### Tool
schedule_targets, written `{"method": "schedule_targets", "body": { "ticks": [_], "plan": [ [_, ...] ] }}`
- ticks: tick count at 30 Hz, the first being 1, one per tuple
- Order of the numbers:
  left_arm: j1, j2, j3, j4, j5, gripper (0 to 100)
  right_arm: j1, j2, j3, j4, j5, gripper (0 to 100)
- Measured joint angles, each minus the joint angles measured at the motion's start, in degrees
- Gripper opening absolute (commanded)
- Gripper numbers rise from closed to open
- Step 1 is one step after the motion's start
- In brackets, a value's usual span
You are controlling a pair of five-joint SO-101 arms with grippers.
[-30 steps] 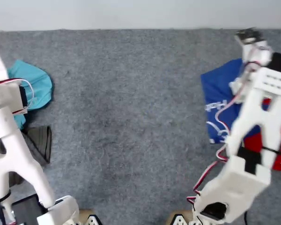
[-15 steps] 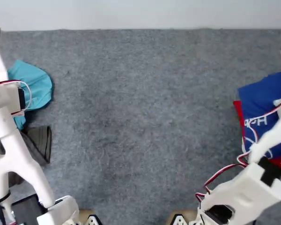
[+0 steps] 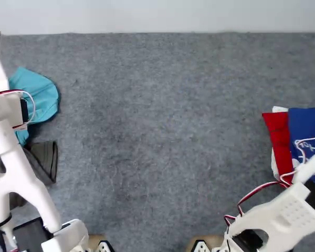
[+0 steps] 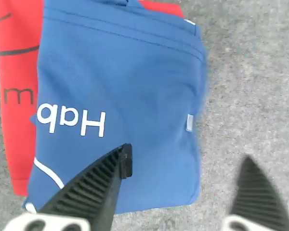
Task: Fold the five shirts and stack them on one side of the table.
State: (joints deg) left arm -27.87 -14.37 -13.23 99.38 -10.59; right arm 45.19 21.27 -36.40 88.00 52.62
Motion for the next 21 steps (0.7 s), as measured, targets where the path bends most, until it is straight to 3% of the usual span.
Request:
{"method": "schedule_targets", "body": {
  "ticks": [3,8,11,18,21],
  "plan": [
    [0.0,0.0,0.0,0.0,0.0,1,0.0,-2.6,0.0,2.7,0.0,28.4],
    [0.0,0.0,0.0,0.0,0.0,1,-2.9,-3.2,0.0,9.2,0.0,0.0],
    [0.0,0.0,0.0,0.0,0.0,1,-4.1,-1.7,0.0,10.5,0.2,6.6],
    [0.0,0.0,0.0,0.0,0.0,1,-3.2,9.3,0.0,10.7,0.0,0.9],
    [0.0,0.0,0.0,0.0,0.0,1,-2.7,12.8,0.0,11.6,-3.3,0.9]
  ]
}}
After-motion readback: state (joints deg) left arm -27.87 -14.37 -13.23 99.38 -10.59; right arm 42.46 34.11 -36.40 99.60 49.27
